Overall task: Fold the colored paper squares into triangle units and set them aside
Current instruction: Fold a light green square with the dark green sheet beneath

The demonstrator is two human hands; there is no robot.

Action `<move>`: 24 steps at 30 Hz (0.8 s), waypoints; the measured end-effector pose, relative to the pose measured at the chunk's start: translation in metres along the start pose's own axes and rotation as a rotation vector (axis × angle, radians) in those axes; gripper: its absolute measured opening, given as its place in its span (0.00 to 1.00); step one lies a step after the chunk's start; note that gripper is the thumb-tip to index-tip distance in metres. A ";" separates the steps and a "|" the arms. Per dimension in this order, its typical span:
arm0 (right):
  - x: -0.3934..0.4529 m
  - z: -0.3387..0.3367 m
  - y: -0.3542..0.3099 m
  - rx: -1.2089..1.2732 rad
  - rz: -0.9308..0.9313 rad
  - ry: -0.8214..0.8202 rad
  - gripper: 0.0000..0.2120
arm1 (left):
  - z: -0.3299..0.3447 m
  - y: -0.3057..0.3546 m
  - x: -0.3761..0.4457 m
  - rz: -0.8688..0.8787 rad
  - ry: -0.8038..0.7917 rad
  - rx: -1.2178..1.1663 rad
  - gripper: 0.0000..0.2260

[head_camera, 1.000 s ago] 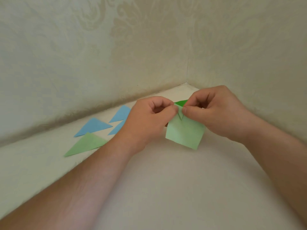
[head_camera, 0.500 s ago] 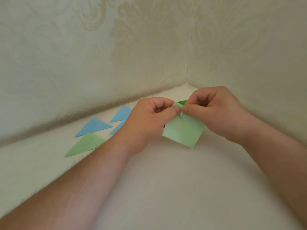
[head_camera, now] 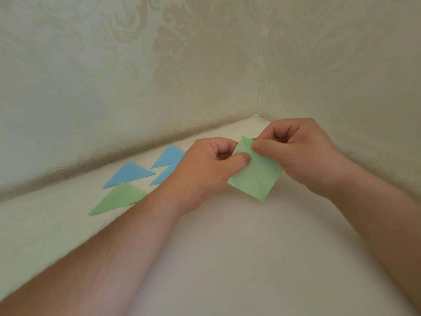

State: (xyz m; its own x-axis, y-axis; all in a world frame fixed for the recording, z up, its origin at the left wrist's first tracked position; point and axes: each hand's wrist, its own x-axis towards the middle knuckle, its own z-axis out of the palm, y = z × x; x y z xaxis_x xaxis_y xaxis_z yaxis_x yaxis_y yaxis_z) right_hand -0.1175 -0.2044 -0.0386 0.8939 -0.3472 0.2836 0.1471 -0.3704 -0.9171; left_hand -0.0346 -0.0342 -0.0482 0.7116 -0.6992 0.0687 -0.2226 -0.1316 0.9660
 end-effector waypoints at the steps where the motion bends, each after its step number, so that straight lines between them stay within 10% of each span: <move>1: 0.000 0.000 0.000 0.001 0.001 -0.008 0.09 | 0.000 0.000 0.000 0.001 -0.003 0.011 0.05; 24: -0.002 0.001 -0.002 0.033 0.027 -0.037 0.08 | 0.000 0.004 -0.002 -0.021 0.014 0.003 0.04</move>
State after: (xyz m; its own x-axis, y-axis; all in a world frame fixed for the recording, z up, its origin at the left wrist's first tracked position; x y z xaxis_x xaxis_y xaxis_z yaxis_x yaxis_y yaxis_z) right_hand -0.1194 -0.2022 -0.0375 0.9125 -0.3248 0.2487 0.1360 -0.3325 -0.9332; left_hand -0.0369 -0.0337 -0.0442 0.7255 -0.6863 0.0518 -0.2094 -0.1484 0.9665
